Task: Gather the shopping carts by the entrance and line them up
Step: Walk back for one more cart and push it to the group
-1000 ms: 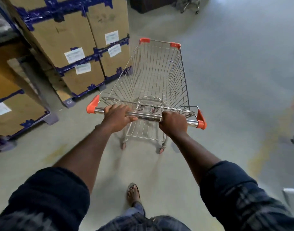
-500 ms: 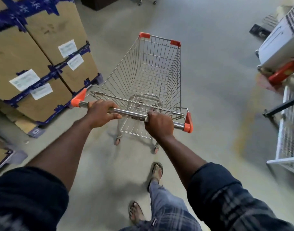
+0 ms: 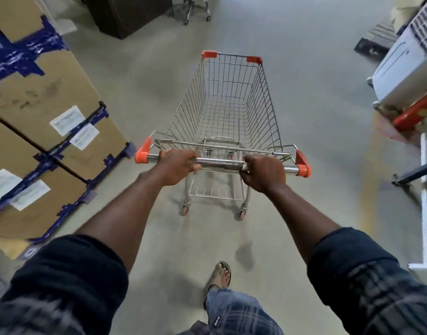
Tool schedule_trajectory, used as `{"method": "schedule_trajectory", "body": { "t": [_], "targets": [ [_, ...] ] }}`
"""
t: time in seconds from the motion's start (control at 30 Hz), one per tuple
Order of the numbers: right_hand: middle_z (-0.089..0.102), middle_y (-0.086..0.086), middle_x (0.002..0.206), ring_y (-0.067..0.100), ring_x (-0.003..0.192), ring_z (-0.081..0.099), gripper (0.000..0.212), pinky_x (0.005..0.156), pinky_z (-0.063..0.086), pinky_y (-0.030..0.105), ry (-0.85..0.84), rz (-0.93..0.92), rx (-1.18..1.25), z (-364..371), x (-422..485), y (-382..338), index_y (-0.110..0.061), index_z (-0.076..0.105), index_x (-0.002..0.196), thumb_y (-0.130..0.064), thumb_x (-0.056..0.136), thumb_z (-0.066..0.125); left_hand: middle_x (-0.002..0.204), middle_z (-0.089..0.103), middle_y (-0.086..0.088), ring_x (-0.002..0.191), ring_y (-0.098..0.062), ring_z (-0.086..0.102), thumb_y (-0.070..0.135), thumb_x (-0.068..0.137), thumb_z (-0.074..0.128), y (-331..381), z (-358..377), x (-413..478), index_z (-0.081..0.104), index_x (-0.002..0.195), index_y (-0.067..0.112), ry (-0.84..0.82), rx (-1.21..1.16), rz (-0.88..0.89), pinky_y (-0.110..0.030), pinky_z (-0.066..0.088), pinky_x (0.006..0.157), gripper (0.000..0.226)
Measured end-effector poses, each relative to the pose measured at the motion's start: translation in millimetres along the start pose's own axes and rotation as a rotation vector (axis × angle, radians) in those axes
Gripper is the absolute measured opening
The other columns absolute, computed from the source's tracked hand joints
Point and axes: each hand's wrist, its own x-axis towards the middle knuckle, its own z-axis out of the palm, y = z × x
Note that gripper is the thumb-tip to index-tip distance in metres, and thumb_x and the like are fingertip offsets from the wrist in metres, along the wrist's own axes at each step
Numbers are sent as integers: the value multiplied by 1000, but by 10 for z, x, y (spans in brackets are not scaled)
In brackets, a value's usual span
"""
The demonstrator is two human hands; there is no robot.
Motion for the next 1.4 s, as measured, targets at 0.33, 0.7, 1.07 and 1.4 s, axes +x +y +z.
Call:
{"method": "schedule_trajectory", "body": {
  "t": [0.33,0.7,1.07,1.4],
  "targets": [
    [67,0,83,27,73,63,53,61,36,33,11,-28,155,134,1590,870,-25,51,82,-76,90,37,131,48,4,129,-23,36,58,94,49,-107,-372,1941,53,119,38,16,200,-101,-54,20,108,32],
    [65,-4,78,24,66,61,53,59,44,33,119,153,60,503,3689,1744,-24,55,84,-72,91,36,114,58,5,117,-24,51,67,87,53,-476,-1032,4898,59,105,41,-84,233,99,-48,31,95,33],
    [66,-7,104,22,101,59,37,86,36,42,-1,265,-74,688,5606,3157,-33,58,107,-60,92,37,115,64,0,115,-29,54,64,91,49,-63,-1424,7553,60,109,37,-188,201,248,-53,35,101,33],
    [68,-5,102,24,100,59,36,86,40,43,77,298,-19,897,7549,5136,-34,65,116,-53,92,48,115,62,3,117,-25,50,57,93,54,781,-1532,10164,59,107,39,-108,176,211,-46,32,102,24]
  ]
}}
